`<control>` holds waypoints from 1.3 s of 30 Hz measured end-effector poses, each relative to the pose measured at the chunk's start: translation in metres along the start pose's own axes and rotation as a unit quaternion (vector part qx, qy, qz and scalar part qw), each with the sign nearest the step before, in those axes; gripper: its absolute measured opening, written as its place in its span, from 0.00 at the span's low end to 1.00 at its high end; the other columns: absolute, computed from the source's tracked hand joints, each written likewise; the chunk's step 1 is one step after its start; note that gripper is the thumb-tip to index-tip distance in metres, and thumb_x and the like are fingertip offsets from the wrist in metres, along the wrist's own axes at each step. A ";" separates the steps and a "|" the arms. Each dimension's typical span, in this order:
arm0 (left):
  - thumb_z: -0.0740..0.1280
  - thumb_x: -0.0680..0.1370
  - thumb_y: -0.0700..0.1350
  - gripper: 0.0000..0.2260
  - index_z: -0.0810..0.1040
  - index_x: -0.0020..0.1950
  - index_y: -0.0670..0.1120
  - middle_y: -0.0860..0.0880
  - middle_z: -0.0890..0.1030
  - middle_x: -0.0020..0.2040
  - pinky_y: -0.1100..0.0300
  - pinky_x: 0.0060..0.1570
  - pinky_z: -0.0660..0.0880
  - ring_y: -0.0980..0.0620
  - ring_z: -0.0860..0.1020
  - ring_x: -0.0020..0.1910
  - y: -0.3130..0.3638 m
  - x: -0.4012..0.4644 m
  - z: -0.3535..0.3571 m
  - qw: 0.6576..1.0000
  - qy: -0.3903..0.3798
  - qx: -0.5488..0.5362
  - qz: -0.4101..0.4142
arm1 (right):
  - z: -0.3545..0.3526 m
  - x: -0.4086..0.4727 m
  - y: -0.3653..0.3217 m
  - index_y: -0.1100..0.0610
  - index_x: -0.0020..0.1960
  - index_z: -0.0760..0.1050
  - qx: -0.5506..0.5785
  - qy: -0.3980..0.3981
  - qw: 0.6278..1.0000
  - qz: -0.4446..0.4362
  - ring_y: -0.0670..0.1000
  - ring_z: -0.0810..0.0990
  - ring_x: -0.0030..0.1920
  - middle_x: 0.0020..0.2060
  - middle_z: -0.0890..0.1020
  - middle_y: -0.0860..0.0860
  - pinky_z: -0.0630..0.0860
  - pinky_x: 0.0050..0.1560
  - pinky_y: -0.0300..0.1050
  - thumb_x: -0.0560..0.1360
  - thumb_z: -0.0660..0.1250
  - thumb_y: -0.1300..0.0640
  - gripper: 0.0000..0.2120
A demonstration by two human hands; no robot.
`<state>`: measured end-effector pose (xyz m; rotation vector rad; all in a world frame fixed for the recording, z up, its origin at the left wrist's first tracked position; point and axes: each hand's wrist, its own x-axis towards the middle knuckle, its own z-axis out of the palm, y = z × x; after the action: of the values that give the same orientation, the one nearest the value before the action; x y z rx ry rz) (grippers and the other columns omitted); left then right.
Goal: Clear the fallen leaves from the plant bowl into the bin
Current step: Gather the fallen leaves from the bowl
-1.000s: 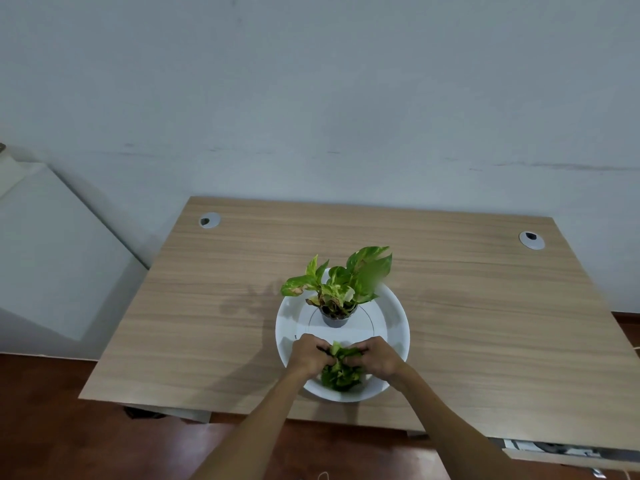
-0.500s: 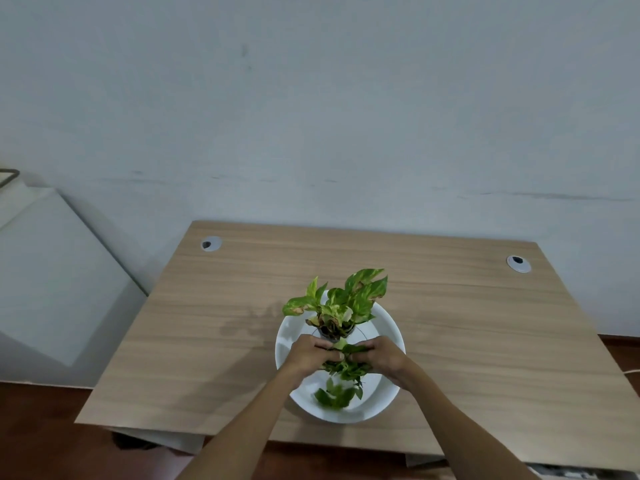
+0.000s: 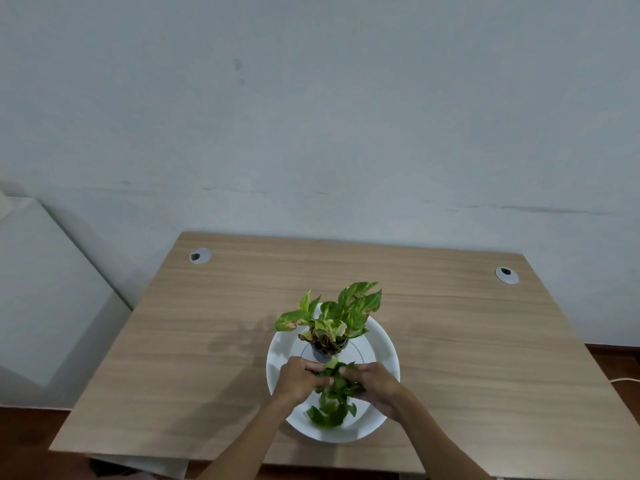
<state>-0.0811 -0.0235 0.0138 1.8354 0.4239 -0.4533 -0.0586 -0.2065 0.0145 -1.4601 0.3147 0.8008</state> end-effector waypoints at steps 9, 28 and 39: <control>0.79 0.66 0.39 0.14 0.86 0.50 0.39 0.42 0.87 0.46 0.59 0.47 0.82 0.47 0.85 0.46 0.002 -0.004 -0.010 0.993 -0.039 -0.102 -0.046 | 0.007 -0.010 -0.002 0.66 0.58 0.81 -0.047 -0.034 0.998 -0.034 0.56 0.85 0.55 0.51 0.86 0.60 0.79 0.61 0.49 0.72 0.75 0.64 0.15; 0.79 0.66 0.35 0.09 0.85 0.44 0.38 0.43 0.86 0.40 0.62 0.41 0.81 0.49 0.83 0.40 0.012 -0.018 -0.024 0.983 -0.055 -0.169 -0.037 | 0.021 -0.023 -0.018 0.66 0.52 0.83 -0.062 0.017 0.997 -0.043 0.60 0.85 0.53 0.49 0.86 0.62 0.82 0.52 0.46 0.71 0.75 0.65 0.10; 0.78 0.67 0.34 0.11 0.85 0.48 0.37 0.41 0.86 0.43 0.64 0.39 0.80 0.49 0.84 0.40 0.006 -0.037 -0.022 0.987 0.012 -0.152 -0.057 | 0.029 -0.021 -0.009 0.68 0.53 0.82 -0.042 -0.017 0.998 -0.048 0.58 0.86 0.49 0.48 0.86 0.62 0.81 0.45 0.42 0.72 0.74 0.67 0.10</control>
<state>-0.1078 -0.0070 0.0440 1.5284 0.5837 -0.4191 -0.0758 -0.1844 0.0389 -1.5275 0.1846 0.7681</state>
